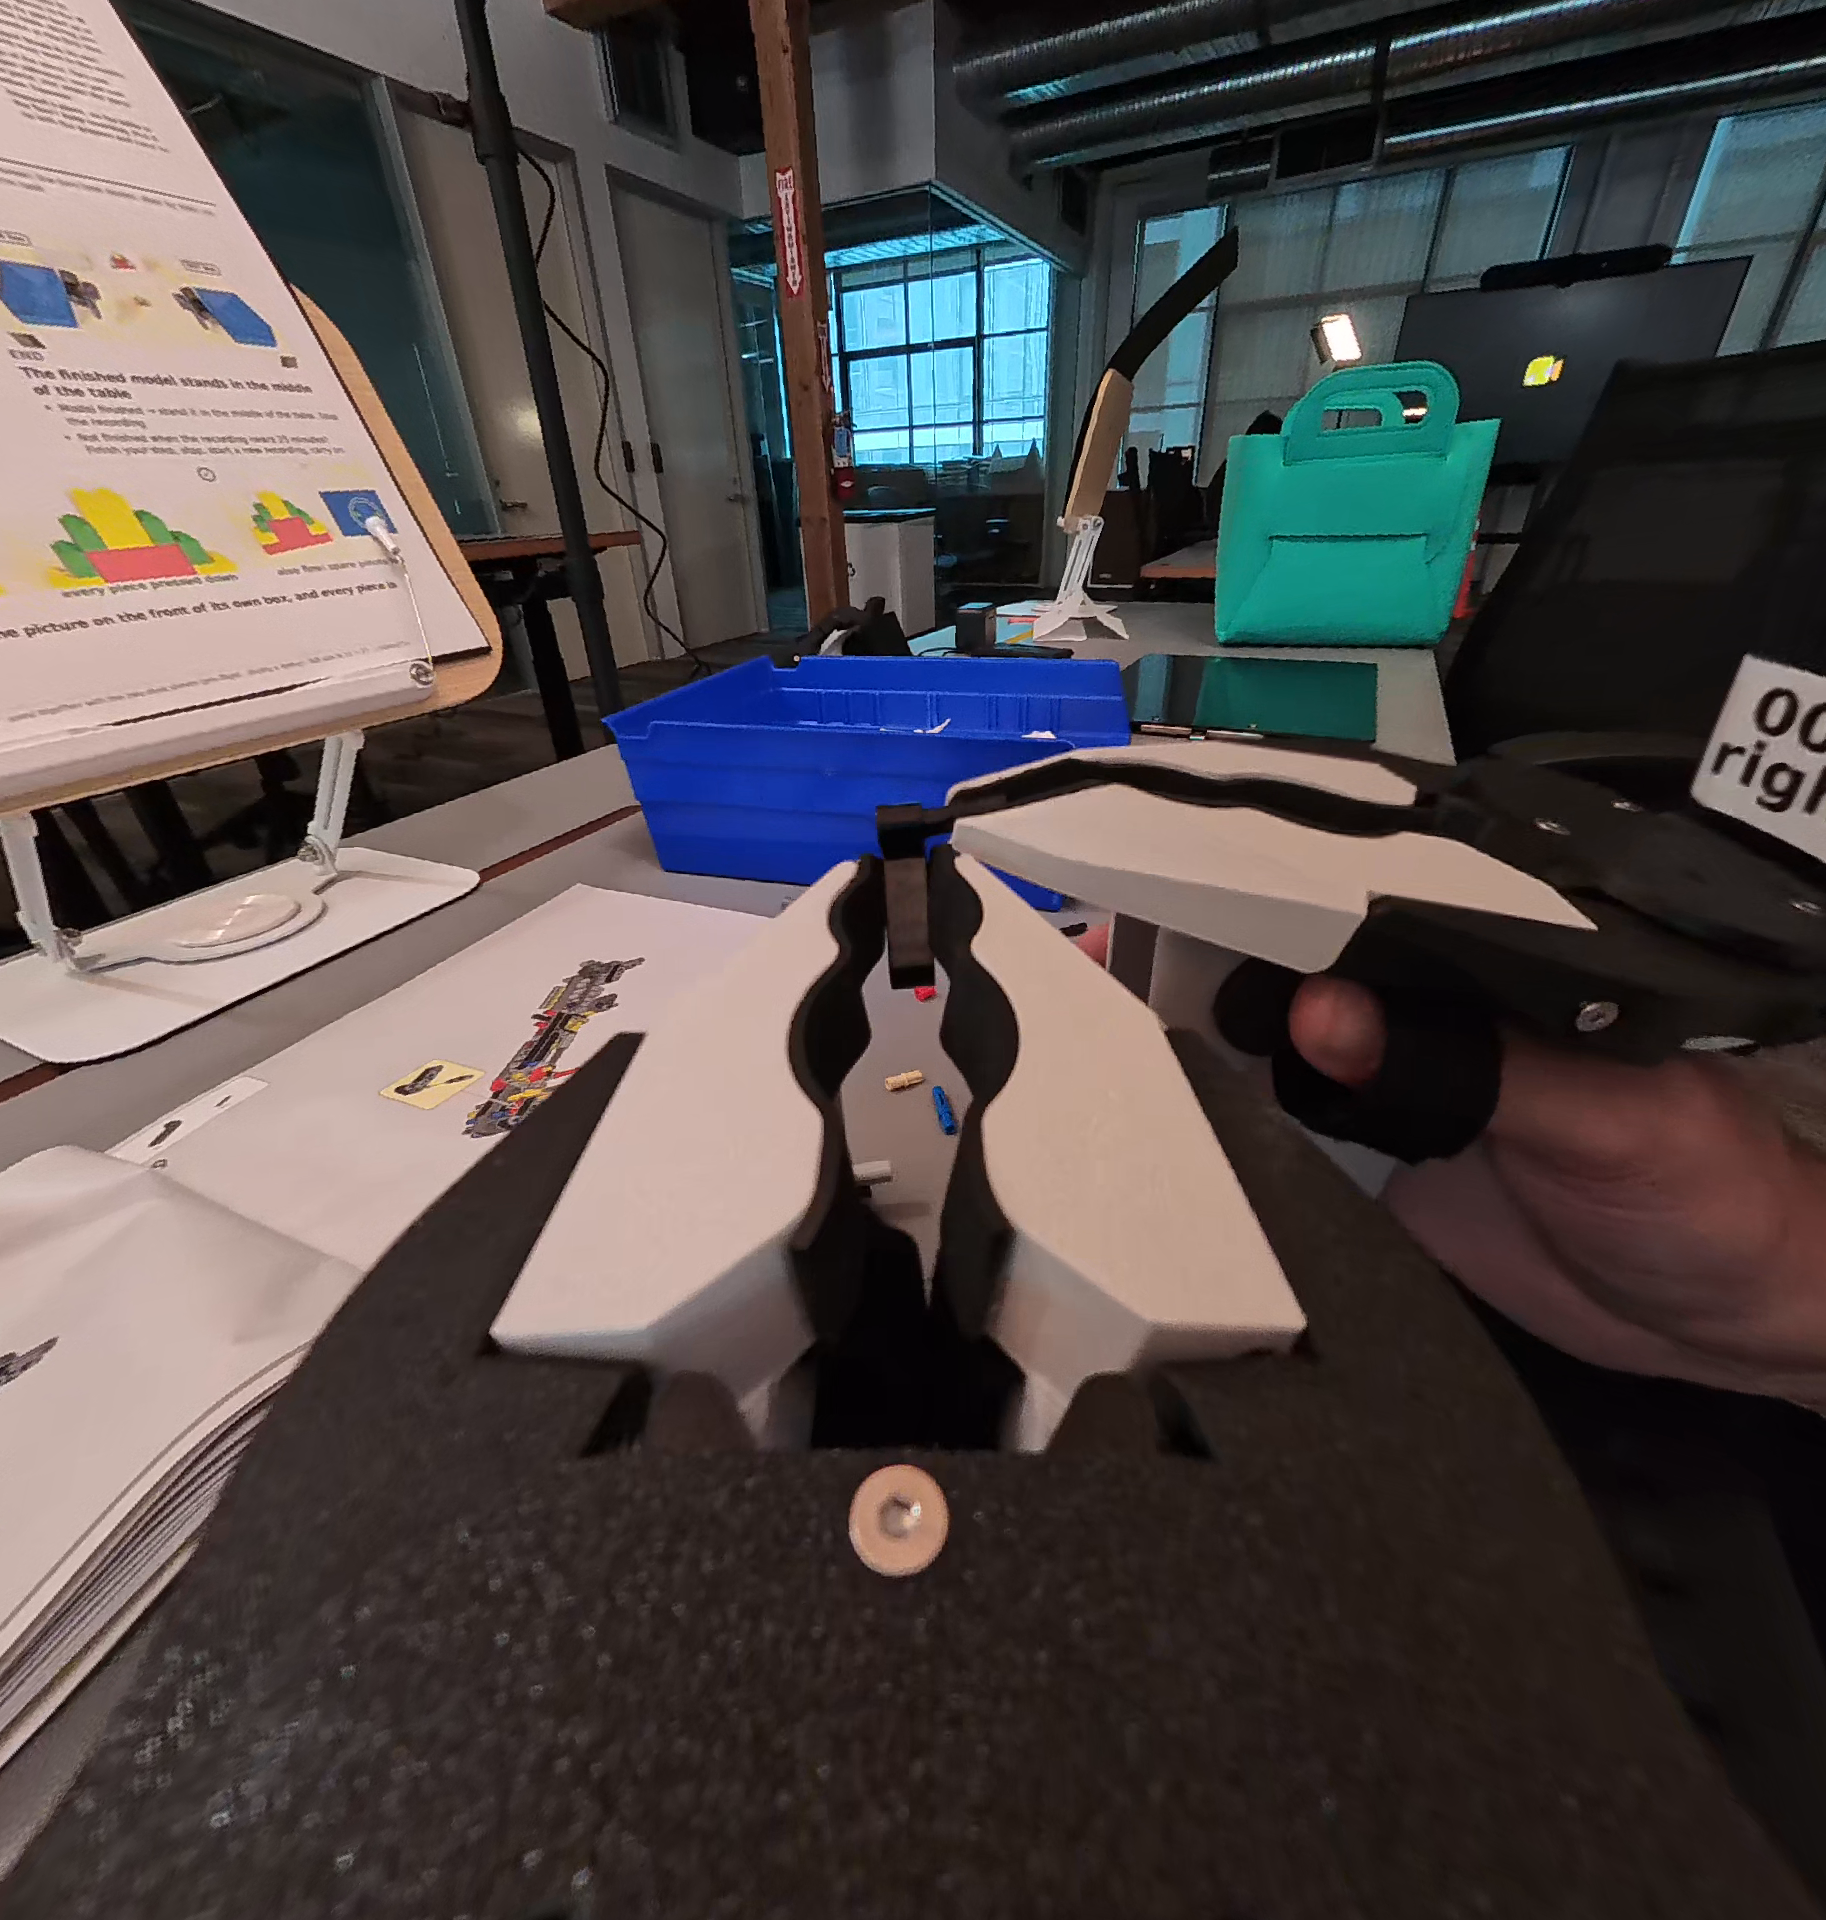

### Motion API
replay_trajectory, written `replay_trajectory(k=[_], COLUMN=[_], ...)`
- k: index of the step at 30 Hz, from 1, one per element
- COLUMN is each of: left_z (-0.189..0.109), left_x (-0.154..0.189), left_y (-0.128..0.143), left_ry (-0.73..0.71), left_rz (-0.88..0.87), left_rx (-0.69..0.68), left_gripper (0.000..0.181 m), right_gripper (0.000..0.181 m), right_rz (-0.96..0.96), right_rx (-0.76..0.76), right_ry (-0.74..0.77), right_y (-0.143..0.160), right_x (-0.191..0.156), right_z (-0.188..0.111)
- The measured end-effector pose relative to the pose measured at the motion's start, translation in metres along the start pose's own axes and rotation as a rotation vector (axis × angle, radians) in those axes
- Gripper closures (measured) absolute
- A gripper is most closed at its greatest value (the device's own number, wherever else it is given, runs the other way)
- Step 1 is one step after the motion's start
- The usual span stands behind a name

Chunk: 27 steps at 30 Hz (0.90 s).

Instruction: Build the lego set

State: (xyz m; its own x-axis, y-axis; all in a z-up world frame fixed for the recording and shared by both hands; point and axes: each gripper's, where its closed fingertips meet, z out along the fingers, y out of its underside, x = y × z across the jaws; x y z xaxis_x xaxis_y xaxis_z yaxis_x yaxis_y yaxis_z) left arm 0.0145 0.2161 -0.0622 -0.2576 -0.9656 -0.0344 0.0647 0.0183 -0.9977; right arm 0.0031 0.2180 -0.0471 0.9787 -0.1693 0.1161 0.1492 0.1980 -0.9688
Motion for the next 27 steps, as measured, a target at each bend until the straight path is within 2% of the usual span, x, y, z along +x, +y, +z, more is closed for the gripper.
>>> replay_trajectory(k=[4, 13, 19, 23, 27], left_z=[0.0028, 0.0018, 0.0002, -0.0006, 0.0009], left_x=[0.0003, 0.0001, -0.0037, -0.0046, -0.0025], left_y=[0.0025, 0.0023, 0.005, 0.0064, 0.0062], left_ry=[0.022, 0.001, -0.103, -0.136, -0.097], left_rz=[-0.045, -0.009, 0.245, 0.336, 0.206], left_rx=[-0.011, -0.012, -0.033, -0.048, -0.034], left_gripper=[0.174, 0.174, 0.174, 0.174, 0.174], right_gripper=[0.178, 0.177, 0.178, 0.178, 0.177], right_rz=[0.008, -0.02, 0.031, 0.048, 0.073], right_rx=[-0.003, -0.008, -0.027, -0.028, -0.017], right_ry=[0.008, 0.017, -0.006, -0.023, -0.023], right_y=[0.0007, 0.0015, 0.0056, 0.0069, 0.0063], right_x=[0.0031, 0.0027, 0.0011, 0.0002, 0.0008], right_z=[-0.0008, 0.0006, 0.0001, -0.0001, 0.0006])
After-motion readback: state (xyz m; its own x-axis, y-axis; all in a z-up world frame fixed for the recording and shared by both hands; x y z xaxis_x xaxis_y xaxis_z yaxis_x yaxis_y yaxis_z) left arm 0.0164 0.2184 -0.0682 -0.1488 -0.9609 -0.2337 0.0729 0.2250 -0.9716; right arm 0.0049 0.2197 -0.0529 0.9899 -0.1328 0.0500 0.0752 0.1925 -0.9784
